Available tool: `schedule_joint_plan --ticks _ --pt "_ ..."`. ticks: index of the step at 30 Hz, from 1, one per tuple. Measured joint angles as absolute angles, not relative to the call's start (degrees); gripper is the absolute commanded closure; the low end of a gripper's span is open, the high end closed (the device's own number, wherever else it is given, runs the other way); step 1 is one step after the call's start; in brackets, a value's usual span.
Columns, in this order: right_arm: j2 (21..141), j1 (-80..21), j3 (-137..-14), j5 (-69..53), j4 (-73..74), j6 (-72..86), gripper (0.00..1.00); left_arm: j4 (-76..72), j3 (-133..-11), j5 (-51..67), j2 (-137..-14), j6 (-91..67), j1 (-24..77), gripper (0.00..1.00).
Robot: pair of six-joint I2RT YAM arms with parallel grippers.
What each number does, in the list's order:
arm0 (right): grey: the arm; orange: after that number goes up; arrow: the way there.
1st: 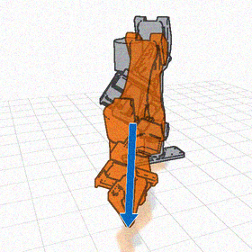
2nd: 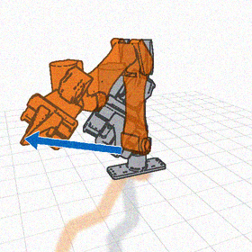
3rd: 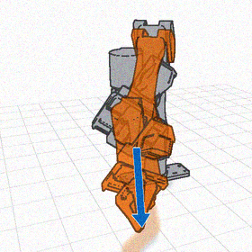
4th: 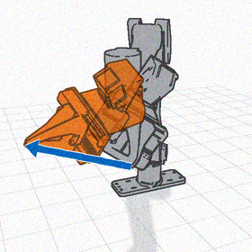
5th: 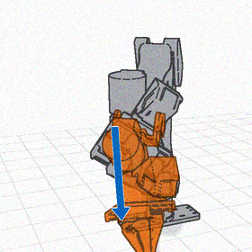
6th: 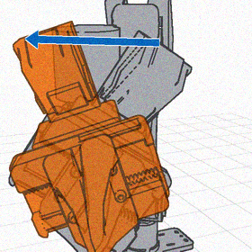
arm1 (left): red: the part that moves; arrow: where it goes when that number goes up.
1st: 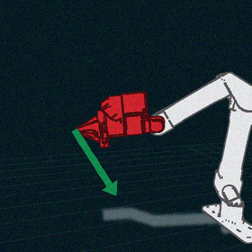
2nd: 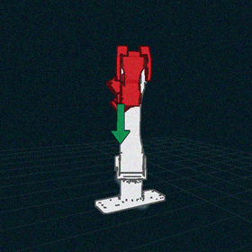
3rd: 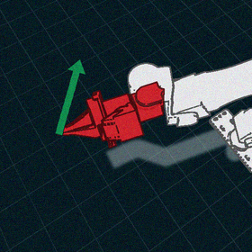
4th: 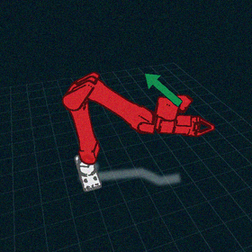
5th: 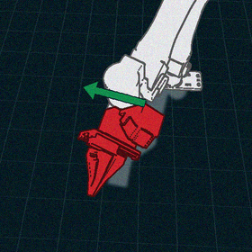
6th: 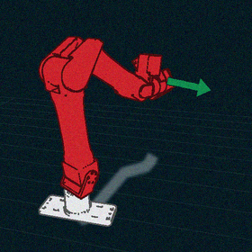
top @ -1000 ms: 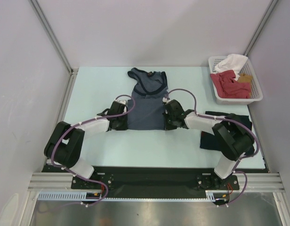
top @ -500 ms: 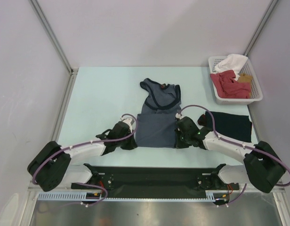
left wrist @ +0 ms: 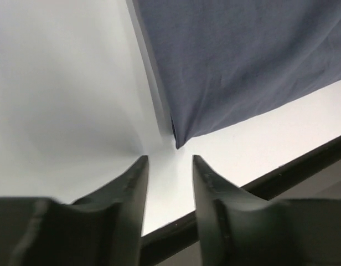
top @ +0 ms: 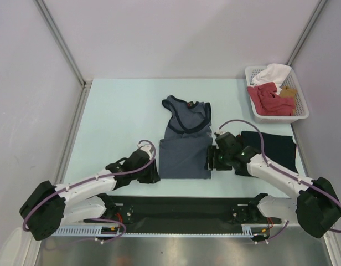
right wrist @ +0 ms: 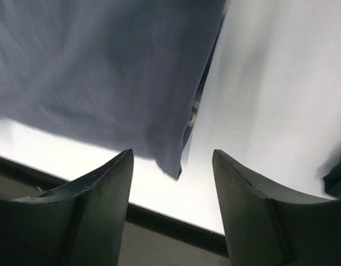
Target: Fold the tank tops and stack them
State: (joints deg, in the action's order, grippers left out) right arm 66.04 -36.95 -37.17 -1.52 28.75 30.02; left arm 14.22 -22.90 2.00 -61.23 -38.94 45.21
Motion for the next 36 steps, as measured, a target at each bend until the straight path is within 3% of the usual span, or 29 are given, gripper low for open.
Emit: schedule_joint_plan --ticks 6,10,14,20,30,36 --pt "68.16 -29.10 -45.06 -5.28 27.90 27.92 0.29 15.64 -22.92 1.21 -59.48 -39.16 45.21 0.32" --pt "76.55 -28.67 -55.24 -7.64 24.93 26.85 0.34 14.33 -22.92 1.19 -60.12 -39.18 45.21 0.30" --pt "88.14 -28.99 -65.80 -8.54 20.49 26.65 0.45 11.40 -23.92 1.19 -63.75 -39.05 45.23 0.32" --pt "105.41 -29.54 -80.79 -7.68 17.72 26.79 0.41 6.07 -26.22 1.26 -70.02 -39.07 45.25 0.37" --pt "129.82 -30.74 -108.01 -1.48 21.04 25.87 0.38 2.22 -26.46 2.20 -73.17 -39.00 45.23 0.57" --pt "140.77 -32.58 -121.01 4.71 27.20 24.75 0.41 0.75 -25.56 3.14 -73.17 -39.03 45.23 0.64"
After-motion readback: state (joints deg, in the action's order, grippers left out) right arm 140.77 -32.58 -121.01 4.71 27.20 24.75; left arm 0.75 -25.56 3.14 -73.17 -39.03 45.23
